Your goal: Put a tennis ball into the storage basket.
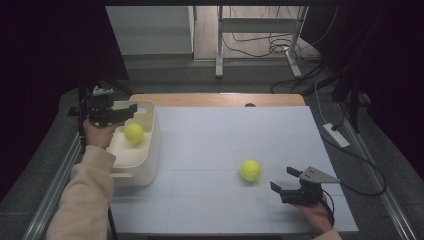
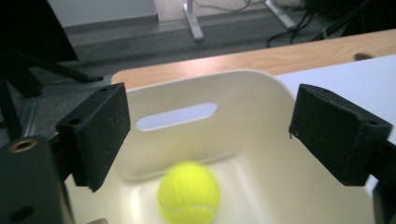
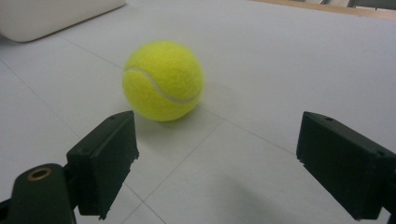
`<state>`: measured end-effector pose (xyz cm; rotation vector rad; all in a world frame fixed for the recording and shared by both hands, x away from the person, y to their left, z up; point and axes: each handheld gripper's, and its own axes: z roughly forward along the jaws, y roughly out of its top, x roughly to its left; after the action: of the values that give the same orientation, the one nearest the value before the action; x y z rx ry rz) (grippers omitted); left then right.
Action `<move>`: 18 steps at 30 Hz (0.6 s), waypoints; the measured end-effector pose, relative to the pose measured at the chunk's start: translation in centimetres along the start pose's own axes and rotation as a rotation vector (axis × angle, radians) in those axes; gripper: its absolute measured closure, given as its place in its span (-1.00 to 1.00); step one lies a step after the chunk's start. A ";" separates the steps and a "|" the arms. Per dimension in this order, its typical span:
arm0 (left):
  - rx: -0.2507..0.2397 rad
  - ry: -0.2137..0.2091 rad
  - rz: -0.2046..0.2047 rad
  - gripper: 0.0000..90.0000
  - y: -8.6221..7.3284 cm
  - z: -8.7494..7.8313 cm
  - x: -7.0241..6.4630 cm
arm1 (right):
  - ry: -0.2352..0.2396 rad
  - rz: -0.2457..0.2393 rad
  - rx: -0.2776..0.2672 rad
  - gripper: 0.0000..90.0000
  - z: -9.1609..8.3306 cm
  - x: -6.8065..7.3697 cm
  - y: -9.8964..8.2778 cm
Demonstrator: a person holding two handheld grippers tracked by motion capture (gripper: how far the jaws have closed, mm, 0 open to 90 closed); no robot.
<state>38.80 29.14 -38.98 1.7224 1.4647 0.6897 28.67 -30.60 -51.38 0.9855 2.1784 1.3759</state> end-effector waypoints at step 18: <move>-0.086 -0.282 0.051 -0.83 -1.1 -1.9 -3.6 | 0.005 0.005 -0.004 -0.73 0.1 -0.1 0.0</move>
<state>35.99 26.01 -38.53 1.7171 1.1844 0.5040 28.80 -30.60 -51.44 0.9871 2.1779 1.3857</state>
